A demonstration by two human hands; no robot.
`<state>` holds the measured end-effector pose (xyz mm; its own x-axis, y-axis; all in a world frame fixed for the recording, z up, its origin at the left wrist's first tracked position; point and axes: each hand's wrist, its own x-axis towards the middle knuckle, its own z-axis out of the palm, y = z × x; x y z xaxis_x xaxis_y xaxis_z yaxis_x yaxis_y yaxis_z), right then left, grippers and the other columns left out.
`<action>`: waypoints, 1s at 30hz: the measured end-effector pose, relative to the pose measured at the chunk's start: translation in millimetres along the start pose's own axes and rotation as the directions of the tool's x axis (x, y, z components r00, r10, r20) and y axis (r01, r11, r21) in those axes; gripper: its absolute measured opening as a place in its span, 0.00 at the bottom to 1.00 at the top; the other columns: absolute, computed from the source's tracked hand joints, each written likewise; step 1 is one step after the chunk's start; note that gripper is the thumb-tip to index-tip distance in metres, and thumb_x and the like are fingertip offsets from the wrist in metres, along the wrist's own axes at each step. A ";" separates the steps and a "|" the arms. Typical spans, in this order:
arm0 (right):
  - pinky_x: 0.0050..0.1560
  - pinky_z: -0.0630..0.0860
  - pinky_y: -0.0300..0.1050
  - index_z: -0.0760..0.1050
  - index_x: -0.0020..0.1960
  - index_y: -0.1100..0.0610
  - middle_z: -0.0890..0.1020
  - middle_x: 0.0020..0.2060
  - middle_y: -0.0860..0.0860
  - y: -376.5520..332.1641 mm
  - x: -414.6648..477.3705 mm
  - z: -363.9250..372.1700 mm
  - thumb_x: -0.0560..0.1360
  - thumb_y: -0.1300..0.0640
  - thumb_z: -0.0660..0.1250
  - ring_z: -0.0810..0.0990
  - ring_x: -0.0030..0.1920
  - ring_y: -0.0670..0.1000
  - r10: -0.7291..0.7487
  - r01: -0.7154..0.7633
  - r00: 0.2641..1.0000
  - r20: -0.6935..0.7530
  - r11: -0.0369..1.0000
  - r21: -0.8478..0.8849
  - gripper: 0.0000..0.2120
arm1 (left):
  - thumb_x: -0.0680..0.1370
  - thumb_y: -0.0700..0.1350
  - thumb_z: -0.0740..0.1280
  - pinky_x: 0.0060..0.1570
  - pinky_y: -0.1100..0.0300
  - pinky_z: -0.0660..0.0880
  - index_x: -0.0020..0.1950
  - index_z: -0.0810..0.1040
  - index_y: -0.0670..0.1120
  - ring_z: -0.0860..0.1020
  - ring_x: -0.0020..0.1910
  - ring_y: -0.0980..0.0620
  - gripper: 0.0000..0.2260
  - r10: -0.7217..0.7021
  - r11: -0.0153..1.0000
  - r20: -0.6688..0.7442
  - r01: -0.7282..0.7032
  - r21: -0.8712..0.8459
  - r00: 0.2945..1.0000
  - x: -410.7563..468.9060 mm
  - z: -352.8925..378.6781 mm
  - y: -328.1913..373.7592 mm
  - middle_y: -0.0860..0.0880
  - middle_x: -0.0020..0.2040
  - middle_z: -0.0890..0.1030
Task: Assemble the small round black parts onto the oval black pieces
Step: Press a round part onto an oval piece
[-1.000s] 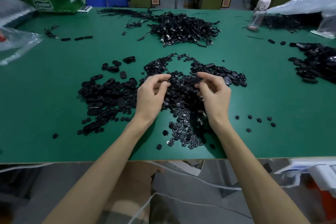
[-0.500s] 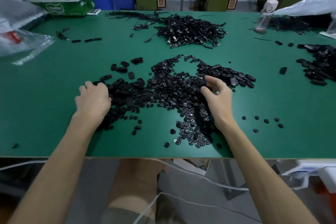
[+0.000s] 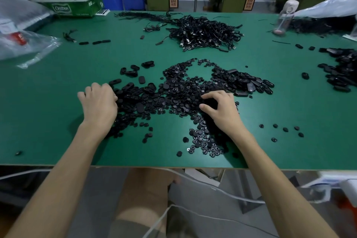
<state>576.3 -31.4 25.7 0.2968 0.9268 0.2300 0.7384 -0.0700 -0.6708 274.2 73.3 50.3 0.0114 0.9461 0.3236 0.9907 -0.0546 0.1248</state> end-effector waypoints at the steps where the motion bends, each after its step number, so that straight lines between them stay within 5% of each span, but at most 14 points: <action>1: 0.64 0.64 0.45 0.81 0.62 0.52 0.78 0.63 0.50 0.3 0.3 -0.2 0.79 0.52 0.72 0.67 0.68 0.55 0.003 -0.003 1.000 -0.004 1.000 0.009 0.12 | 0.83 0.37 0.66 0.61 0.42 0.63 0.55 0.80 0.37 0.72 0.56 0.36 0.05 -0.014 1.000 -0.025 0.014 -0.002 1.000 0.0 0.3 1.0 0.35 0.55 0.76; 6: 0.58 0.61 0.41 0.81 0.51 0.48 0.79 0.59 0.48 -0.6 -0.2 -1.5 0.78 0.54 0.73 0.70 0.65 0.53 -0.007 0.009 1.000 -0.025 0.997 0.076 0.03 | 0.86 0.40 0.61 0.63 0.46 0.67 0.58 0.74 0.39 0.73 0.56 0.43 0.06 0.041 0.928 -0.130 -0.086 -0.361 0.991 -4.5 -7.3 22.8 0.41 0.55 0.75; 11: 0.60 0.65 0.45 0.81 0.49 0.47 0.80 0.56 0.47 -1.7 -1.9 -2.5 0.78 0.53 0.74 0.73 0.63 0.53 -0.013 0.021 0.998 -0.057 0.991 0.135 0.03 | 0.85 0.41 0.62 0.41 0.69 0.76 0.54 0.71 0.45 0.77 0.42 0.54 0.01 0.129 0.659 -0.032 -0.110 -0.744 0.991 -21.9 -4.9 72.2 0.48 0.49 0.77; 14: 0.65 0.72 0.52 0.83 0.49 0.50 0.84 0.53 0.46 -1.3 -2.0 -4.2 0.77 0.54 0.74 0.78 0.60 0.51 -0.007 0.028 0.994 -0.107 0.981 0.195 0.01 | 0.83 0.41 0.65 0.46 0.60 0.82 0.51 0.72 0.46 0.84 0.46 0.51 0.03 0.133 0.464 0.056 -0.012 -0.886 0.990 -33.6 5.7 99.8 0.47 0.48 0.81; 18: 0.60 0.78 0.48 0.83 0.49 0.53 0.85 0.46 0.43 -2.5 -2.6 -7.0 0.77 0.56 0.74 0.82 0.50 0.42 0.034 0.025 0.983 -0.178 0.947 0.319 0.02 | 0.81 0.36 0.65 0.41 0.53 0.83 0.50 0.71 0.45 0.87 0.41 0.48 0.05 0.200 0.248 0.156 0.104 -0.963 0.967 -43.4 12.3 130.7 0.40 0.47 0.84; 24: 0.56 0.80 0.51 0.83 0.48 0.54 0.85 0.43 0.44 -0.7 -2.4 -6.8 0.76 0.58 0.73 0.81 0.45 0.43 0.073 0.020 0.976 -0.207 0.910 0.413 0.01 | 0.80 0.34 0.69 0.35 0.58 0.80 0.58 0.74 0.37 0.85 0.40 0.47 0.08 0.268 0.167 0.174 0.132 -0.977 0.948 -45.0 21.0 149.8 0.34 0.52 0.81; 30: 0.61 0.78 0.52 0.85 0.49 0.50 0.86 0.45 0.42 0.5 -0.7 -7.4 0.76 0.56 0.75 0.82 0.50 0.42 0.074 0.021 0.976 -0.203 0.904 0.428 0.03 | 0.78 0.35 0.73 0.36 0.57 0.82 0.56 0.77 0.37 0.84 0.40 0.51 0.09 0.243 0.085 0.081 0.062 -0.994 0.967 -46.5 27.0 144.4 0.44 0.45 0.84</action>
<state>580.9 -34.8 30.5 0.4672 0.8248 0.3184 0.4142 0.1140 -0.9030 420.4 30.1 28.0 0.2625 0.9272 0.2673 -0.0497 -0.2636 0.9633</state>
